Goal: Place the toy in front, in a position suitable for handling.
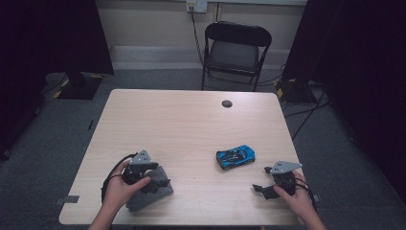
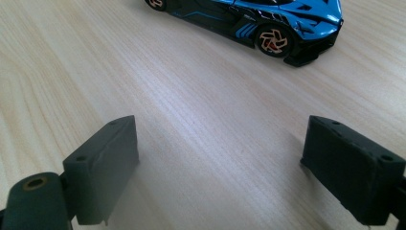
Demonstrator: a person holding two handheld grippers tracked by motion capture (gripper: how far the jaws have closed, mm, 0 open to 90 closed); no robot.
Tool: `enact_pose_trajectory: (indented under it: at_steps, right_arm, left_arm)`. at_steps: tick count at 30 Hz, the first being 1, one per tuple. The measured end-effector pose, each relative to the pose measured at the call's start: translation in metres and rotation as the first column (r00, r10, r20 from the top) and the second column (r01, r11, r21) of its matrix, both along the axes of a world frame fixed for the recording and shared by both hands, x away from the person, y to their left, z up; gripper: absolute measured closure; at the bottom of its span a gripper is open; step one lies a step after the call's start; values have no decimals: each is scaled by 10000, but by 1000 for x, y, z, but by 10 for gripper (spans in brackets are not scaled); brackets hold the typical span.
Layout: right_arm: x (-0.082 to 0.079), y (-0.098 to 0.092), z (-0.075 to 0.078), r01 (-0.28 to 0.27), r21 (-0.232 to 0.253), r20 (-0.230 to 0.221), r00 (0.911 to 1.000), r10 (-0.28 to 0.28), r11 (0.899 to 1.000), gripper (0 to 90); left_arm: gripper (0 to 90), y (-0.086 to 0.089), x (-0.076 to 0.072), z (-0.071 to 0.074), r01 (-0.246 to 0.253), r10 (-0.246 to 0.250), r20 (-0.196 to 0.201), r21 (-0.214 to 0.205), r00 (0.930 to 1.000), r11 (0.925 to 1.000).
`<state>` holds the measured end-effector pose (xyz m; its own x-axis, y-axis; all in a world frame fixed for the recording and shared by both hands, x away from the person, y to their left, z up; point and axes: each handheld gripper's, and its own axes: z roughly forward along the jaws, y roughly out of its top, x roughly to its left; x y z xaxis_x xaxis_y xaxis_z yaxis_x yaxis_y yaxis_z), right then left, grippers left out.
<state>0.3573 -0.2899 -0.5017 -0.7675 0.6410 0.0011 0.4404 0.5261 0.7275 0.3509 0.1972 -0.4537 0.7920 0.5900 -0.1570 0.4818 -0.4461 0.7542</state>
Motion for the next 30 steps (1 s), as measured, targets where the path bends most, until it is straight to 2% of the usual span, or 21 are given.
enact_pose_trajectory:
  at_steps: [4, 9, 10, 14, 15, 17, 19, 23, 30]
  right_arm:
    - [0, 0, 0, 0, -2, 0, 10000, 0, 10000, 110]
    - [0, 0, 0, -2, 8, -11, 10000, 2, 10000, 110]
    - [0, 0, 0, -5, 2, -10, 10000, 5, 10000, 110]
    - [0, 0, 0, -17, 1, -6, 10000, 17, 10000, 110]
    - [0, 0, 0, -50, 7, -8, 10000, 50, 10000, 110]
    - [-1, -1, 0, -56, 6, -7, 10000, 56, 10000, 110]
    - [-1, -1, 0, -70, 8, -15, 10000, 70, 10000, 110]
    - [-2, -1, 0, -30, 25, 11, 10000, 30, 10000, 109]
    - [-2, -1, 0, -23, 3, 5, 10000, 23, 10000, 109]
  left_arm:
    - [172, -7, 1, 3, 73, -73, 142, -22, 9999, 10000]
    - [186, -22, 9, 2, 87, -88, -25, -41, 10000, 10000]
    - [186, -27, 14, 2, 343, -345, 65, 230, 9994, 9991]
    - [184, -37, 20, 2, 510, -509, -28, 273, 9987, 9983]
    - [184, -44, 23, 3, 706, -707, 18, 365, 9975, 9968]
    - [184, -47, 24, 4, 767, -775, 149, 471, 9969, 9959]
    - [183, -54, 27, 7, 851, -856, 151, 310, 9962, 9959]
    - [181, -73, 30, 9, 1152, -1159, 111, 501, 9932, 9921]
    - [179, -96, 36, 8, 1387, -1396, 166, 466, 9901, 9892]
